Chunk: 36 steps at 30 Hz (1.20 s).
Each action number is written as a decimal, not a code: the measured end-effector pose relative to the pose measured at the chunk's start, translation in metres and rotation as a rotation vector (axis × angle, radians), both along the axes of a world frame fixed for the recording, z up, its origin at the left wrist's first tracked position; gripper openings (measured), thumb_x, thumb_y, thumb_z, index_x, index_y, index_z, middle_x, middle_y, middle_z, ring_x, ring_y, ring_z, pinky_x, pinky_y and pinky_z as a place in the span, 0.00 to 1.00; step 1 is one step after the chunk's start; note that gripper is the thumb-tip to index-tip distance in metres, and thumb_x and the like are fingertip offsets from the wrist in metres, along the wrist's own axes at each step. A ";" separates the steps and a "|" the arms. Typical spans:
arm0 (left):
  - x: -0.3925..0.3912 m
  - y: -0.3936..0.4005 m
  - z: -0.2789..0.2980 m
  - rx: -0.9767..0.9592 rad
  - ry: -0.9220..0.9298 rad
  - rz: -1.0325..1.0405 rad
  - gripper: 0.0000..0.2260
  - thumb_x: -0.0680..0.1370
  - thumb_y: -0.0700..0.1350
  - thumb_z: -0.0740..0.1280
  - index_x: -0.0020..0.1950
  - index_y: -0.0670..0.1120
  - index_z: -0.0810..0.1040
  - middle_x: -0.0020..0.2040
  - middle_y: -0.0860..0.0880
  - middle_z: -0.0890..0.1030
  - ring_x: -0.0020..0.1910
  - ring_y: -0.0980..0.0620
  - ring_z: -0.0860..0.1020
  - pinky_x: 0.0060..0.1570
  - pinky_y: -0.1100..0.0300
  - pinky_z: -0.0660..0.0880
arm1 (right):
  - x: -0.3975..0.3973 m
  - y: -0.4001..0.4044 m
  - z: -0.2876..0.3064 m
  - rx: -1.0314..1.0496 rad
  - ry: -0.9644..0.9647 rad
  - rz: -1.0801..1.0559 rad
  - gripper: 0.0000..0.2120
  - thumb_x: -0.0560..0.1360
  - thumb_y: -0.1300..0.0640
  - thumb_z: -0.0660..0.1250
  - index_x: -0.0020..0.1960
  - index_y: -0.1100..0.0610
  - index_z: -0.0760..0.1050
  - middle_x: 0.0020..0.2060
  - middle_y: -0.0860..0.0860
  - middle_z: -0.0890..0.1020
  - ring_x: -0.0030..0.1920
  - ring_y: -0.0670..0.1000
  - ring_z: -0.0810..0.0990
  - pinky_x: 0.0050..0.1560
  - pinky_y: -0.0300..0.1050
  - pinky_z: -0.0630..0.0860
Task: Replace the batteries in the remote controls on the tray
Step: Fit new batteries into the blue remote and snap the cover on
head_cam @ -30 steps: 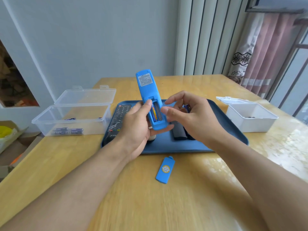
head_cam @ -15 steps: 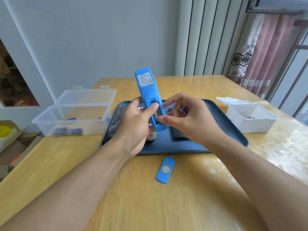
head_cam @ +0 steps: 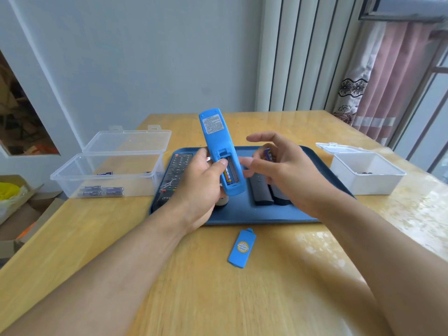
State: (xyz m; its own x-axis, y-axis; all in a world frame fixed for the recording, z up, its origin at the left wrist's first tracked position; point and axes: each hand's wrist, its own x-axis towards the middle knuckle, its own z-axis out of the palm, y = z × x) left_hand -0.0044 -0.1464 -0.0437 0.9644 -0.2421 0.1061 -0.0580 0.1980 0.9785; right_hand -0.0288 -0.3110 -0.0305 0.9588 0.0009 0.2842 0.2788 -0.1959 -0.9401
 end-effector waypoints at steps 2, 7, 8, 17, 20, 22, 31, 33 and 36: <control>0.000 -0.001 0.000 -0.006 0.002 0.014 0.10 0.85 0.37 0.55 0.66 0.39 0.69 0.50 0.46 0.87 0.51 0.41 0.86 0.62 0.28 0.69 | 0.003 -0.004 -0.001 0.080 0.051 0.035 0.15 0.81 0.67 0.63 0.64 0.53 0.74 0.40 0.49 0.79 0.36 0.46 0.75 0.39 0.39 0.69; 0.003 0.003 0.002 -0.001 -0.004 0.087 0.12 0.83 0.37 0.63 0.66 0.41 0.71 0.56 0.40 0.85 0.56 0.39 0.84 0.61 0.40 0.78 | 0.000 0.000 -0.002 -0.097 -0.068 -0.027 0.12 0.84 0.64 0.59 0.65 0.54 0.66 0.49 0.47 0.86 0.37 0.49 0.76 0.39 0.45 0.71; 0.004 0.004 0.002 0.017 -0.007 0.105 0.12 0.82 0.38 0.64 0.65 0.42 0.73 0.56 0.41 0.85 0.56 0.40 0.84 0.62 0.39 0.77 | -0.001 0.001 -0.001 -0.087 -0.082 -0.038 0.09 0.83 0.62 0.61 0.61 0.55 0.67 0.49 0.47 0.87 0.36 0.49 0.77 0.38 0.47 0.71; 0.004 0.006 0.004 -0.039 0.050 0.145 0.13 0.80 0.33 0.66 0.64 0.38 0.73 0.55 0.39 0.85 0.51 0.41 0.85 0.48 0.46 0.83 | -0.003 0.001 -0.003 -0.154 -0.174 -0.128 0.08 0.77 0.56 0.72 0.53 0.45 0.85 0.37 0.53 0.82 0.33 0.45 0.72 0.36 0.42 0.71; 0.004 0.004 0.004 -0.052 0.058 0.117 0.12 0.81 0.32 0.64 0.64 0.37 0.72 0.52 0.41 0.84 0.48 0.43 0.85 0.49 0.46 0.83 | -0.001 0.004 -0.006 -0.204 -0.171 -0.126 0.11 0.78 0.58 0.70 0.58 0.47 0.83 0.38 0.44 0.80 0.34 0.43 0.75 0.40 0.40 0.71; 0.003 0.004 0.005 -0.067 0.065 0.090 0.12 0.81 0.33 0.63 0.64 0.38 0.72 0.50 0.44 0.84 0.48 0.44 0.85 0.51 0.44 0.83 | 0.001 0.004 -0.008 -0.229 -0.171 -0.129 0.11 0.78 0.57 0.71 0.58 0.44 0.83 0.39 0.45 0.80 0.39 0.52 0.77 0.45 0.50 0.75; 0.003 0.005 0.005 -0.121 0.048 0.121 0.14 0.81 0.34 0.66 0.66 0.37 0.71 0.54 0.41 0.84 0.48 0.45 0.86 0.50 0.47 0.83 | -0.003 0.005 -0.005 -0.093 -0.213 -0.122 0.03 0.74 0.55 0.75 0.47 0.50 0.82 0.39 0.57 0.85 0.42 0.63 0.81 0.47 0.63 0.79; 0.004 0.006 0.005 -0.141 0.032 0.127 0.16 0.80 0.35 0.68 0.67 0.38 0.71 0.56 0.40 0.85 0.51 0.42 0.86 0.53 0.47 0.83 | -0.004 0.005 -0.004 -0.084 -0.218 -0.142 0.03 0.73 0.54 0.77 0.45 0.49 0.84 0.38 0.55 0.85 0.42 0.62 0.82 0.46 0.62 0.80; 0.002 0.006 0.006 -0.173 0.014 0.110 0.18 0.78 0.34 0.69 0.67 0.39 0.70 0.57 0.39 0.84 0.54 0.40 0.85 0.55 0.47 0.82 | -0.005 0.007 -0.004 -0.076 -0.220 -0.141 0.04 0.71 0.55 0.78 0.45 0.50 0.85 0.37 0.52 0.86 0.41 0.57 0.83 0.47 0.60 0.81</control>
State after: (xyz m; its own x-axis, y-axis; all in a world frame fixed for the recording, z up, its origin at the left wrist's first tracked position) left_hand -0.0020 -0.1408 -0.0379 0.9858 -0.1146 0.1230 -0.0747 0.3564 0.9313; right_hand -0.0338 -0.3040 -0.0343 0.8664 -0.0989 0.4895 0.4393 -0.3153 -0.8412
